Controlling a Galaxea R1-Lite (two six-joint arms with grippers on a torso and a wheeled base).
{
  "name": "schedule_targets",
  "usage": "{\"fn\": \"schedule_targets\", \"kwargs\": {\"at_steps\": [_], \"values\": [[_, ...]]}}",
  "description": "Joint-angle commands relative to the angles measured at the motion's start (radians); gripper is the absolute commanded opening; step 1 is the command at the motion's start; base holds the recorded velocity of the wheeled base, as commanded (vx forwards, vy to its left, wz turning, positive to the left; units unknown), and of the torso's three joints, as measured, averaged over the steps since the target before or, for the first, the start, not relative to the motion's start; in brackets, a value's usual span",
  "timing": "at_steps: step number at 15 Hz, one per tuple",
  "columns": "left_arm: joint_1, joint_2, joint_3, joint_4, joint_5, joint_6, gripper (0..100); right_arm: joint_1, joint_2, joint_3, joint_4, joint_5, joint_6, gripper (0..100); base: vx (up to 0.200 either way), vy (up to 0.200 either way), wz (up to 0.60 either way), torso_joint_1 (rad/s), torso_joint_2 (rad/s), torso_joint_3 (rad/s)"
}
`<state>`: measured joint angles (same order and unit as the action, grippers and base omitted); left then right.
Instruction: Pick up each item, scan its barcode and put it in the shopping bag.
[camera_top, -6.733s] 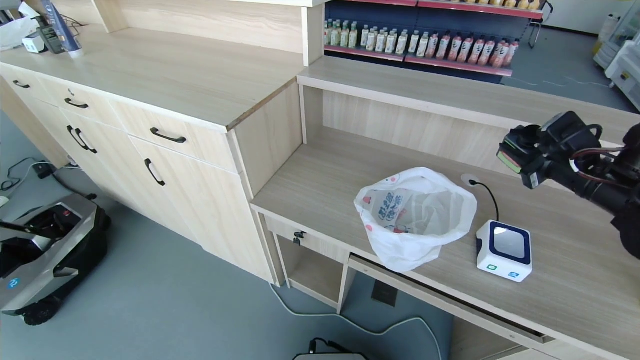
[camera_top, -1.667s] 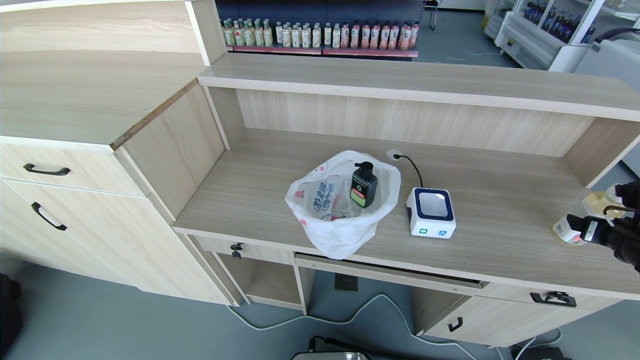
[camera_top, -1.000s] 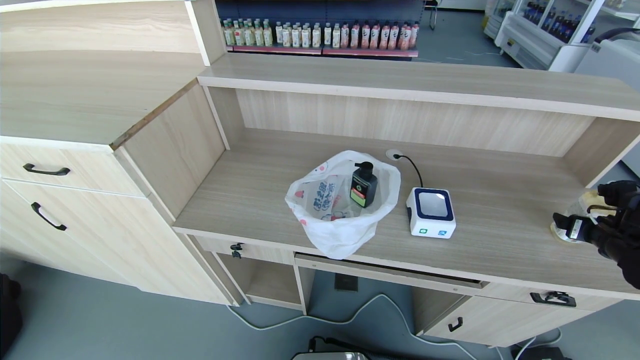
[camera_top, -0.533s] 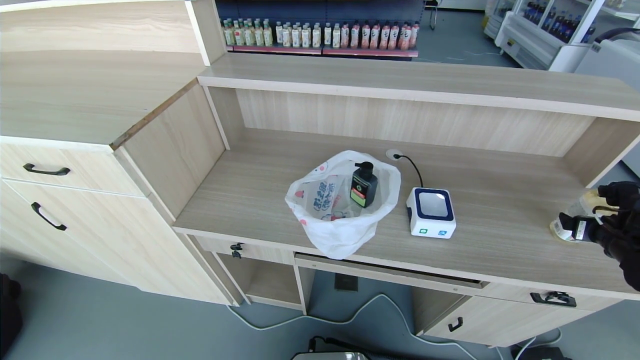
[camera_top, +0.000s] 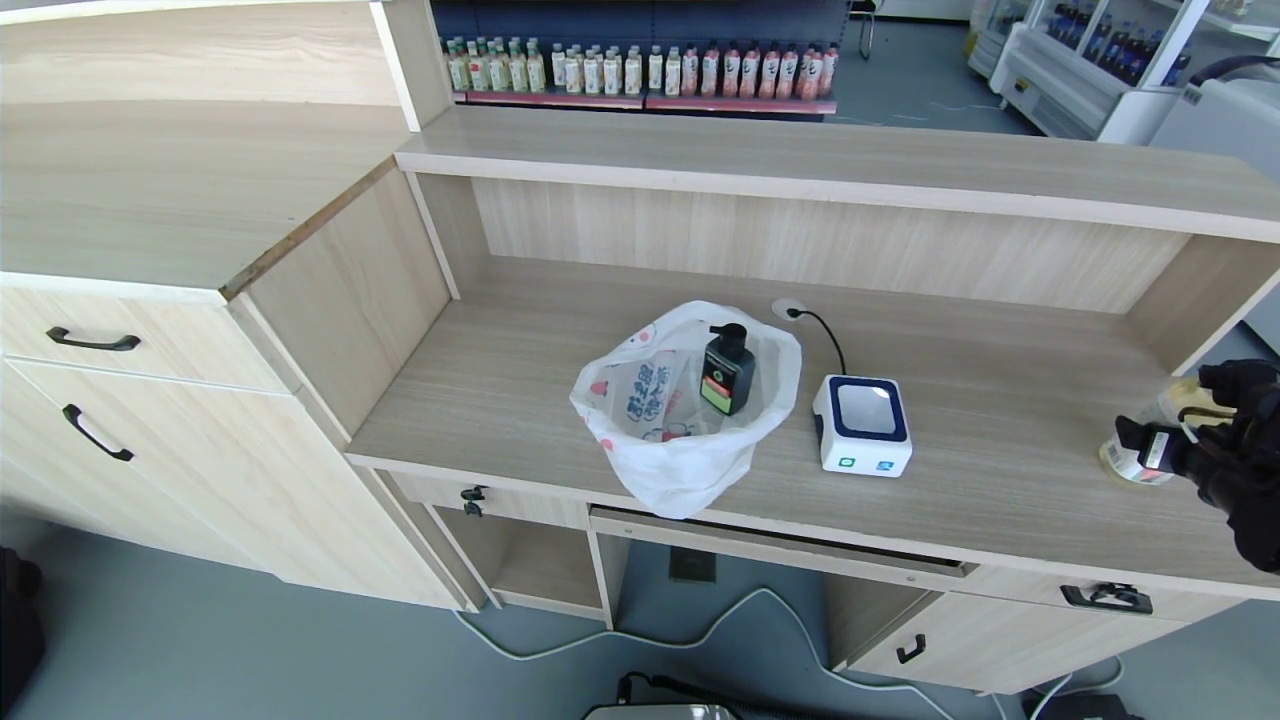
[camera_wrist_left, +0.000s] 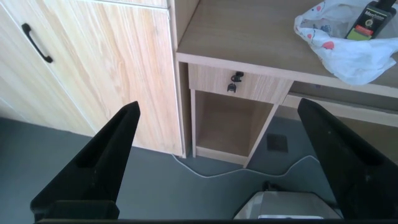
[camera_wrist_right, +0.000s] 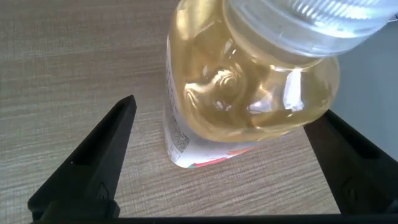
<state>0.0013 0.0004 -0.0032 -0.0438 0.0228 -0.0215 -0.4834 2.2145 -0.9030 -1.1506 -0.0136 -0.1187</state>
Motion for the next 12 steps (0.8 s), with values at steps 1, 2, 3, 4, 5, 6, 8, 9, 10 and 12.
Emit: {"fn": "schedule_targets", "kwargs": {"at_steps": [1, 2, 3, 4, 5, 6, 8, 9, 10, 12], "values": [[0.000, 0.000, 0.000, -0.001, 0.000, 0.000, 100, 0.003, 0.024, -0.013, -0.004, 0.000, -0.002, 100, 0.000, 0.000, 0.00, 0.000, 0.00, 0.000], [0.000, 0.000, 0.000, -0.001, 0.000, 0.000, 100, 0.005, 0.036, -0.030, -0.004, 0.000, -0.004, 100, 0.000, 0.000, 0.00, 0.000, 0.00, 0.000], [0.002, 0.000, 0.000, -0.001, 0.000, -0.002, 100, 0.005, 0.045, -0.047, -0.001, 0.000, -0.004, 100, 0.000, 0.000, 0.00, 0.000, 0.00, 0.000], [0.000, 0.000, 0.000, -0.001, 0.000, -0.002, 100, 0.005, 0.053, -0.057, 0.002, 0.000, -0.004, 100, 0.000, 0.000, 0.00, 0.000, 0.00, 0.000], [0.000, 0.000, 0.000, -0.001, 0.000, 0.000, 100, 0.005, 0.057, -0.063, 0.002, 0.000, -0.004, 100, 0.000, 0.000, 0.00, 0.000, 0.00, 0.000], [0.000, 0.000, 0.000, -0.001, 0.000, 0.000, 100, 0.005, 0.063, -0.071, 0.002, 0.003, -0.002, 100, 0.000, 0.000, 0.00, 0.000, 0.00, 0.000], [0.000, 0.000, 0.000, -0.001, 0.000, -0.002, 100, 0.005, 0.076, -0.080, -0.004, 0.029, -0.004, 100, 0.000, 0.000, 0.00, 0.000, 0.00, 0.000], [0.000, 0.000, 0.000, -0.001, 0.000, 0.000, 100, 0.005, 0.079, -0.083, -0.006, 0.043, -0.007, 100, 0.000, 0.000, 0.00, 0.000, 0.00, 0.000], [0.000, 0.000, 0.000, -0.001, 0.000, 0.000, 100, 0.005, 0.083, -0.086, -0.006, 0.049, -0.012, 100, 0.000, 0.000, 0.00, 0.000, 0.00, 0.000], [0.000, 0.000, 0.000, -0.001, 0.000, 0.000, 100, 0.003, 0.085, -0.096, -0.004, 0.049, -0.018, 0, 0.000, 0.000, 0.00, 0.000, 0.00, 0.000]]}}
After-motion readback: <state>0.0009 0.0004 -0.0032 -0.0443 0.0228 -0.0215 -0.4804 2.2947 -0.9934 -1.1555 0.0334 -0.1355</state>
